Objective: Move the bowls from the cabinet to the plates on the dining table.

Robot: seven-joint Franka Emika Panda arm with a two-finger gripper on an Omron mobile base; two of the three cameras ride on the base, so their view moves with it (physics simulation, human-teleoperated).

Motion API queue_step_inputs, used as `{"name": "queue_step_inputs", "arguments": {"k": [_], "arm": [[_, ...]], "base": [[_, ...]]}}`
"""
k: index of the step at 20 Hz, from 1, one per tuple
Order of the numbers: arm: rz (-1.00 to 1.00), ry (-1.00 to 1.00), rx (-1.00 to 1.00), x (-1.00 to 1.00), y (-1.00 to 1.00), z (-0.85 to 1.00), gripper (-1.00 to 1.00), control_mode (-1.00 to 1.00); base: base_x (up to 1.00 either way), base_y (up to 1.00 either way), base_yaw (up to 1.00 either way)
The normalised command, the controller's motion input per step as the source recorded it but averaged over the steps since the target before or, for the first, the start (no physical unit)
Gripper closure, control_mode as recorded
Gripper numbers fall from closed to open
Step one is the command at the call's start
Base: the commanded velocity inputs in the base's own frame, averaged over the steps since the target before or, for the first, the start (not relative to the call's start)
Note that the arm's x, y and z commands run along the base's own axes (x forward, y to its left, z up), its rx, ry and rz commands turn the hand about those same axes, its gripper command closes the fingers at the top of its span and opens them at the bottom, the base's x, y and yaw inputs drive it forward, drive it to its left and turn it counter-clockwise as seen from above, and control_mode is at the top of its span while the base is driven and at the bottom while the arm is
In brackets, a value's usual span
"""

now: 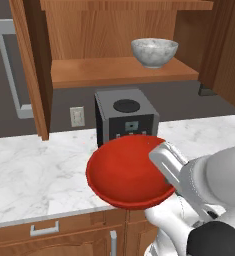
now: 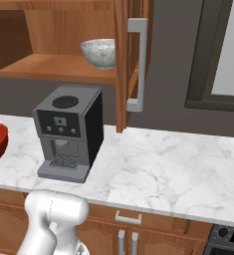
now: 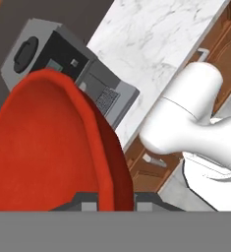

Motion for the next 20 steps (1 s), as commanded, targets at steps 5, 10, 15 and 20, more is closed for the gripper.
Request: {"name": "queue_step_inputs", "arguments": {"k": [5,10,15,20], "arm": [[-0.04,-0.02,0.04,-0.59,-0.12,-0.09,1.0,-1.0],[-0.02,0.01,0.03,0.31,-0.04,0.07,1.0,-1.0],[0.0,-0.01,0.02,0.22,-0.08,0.14,1.0,-1.0],[0.0,-0.01,0.02,0.02,-0.08,0.15,1.0,-1.0]], "base": [[0.0,0.0,0.0],[0.0,0.0,0.0],[0.0,0.0,0.0],[0.0,0.0,0.0]]}}
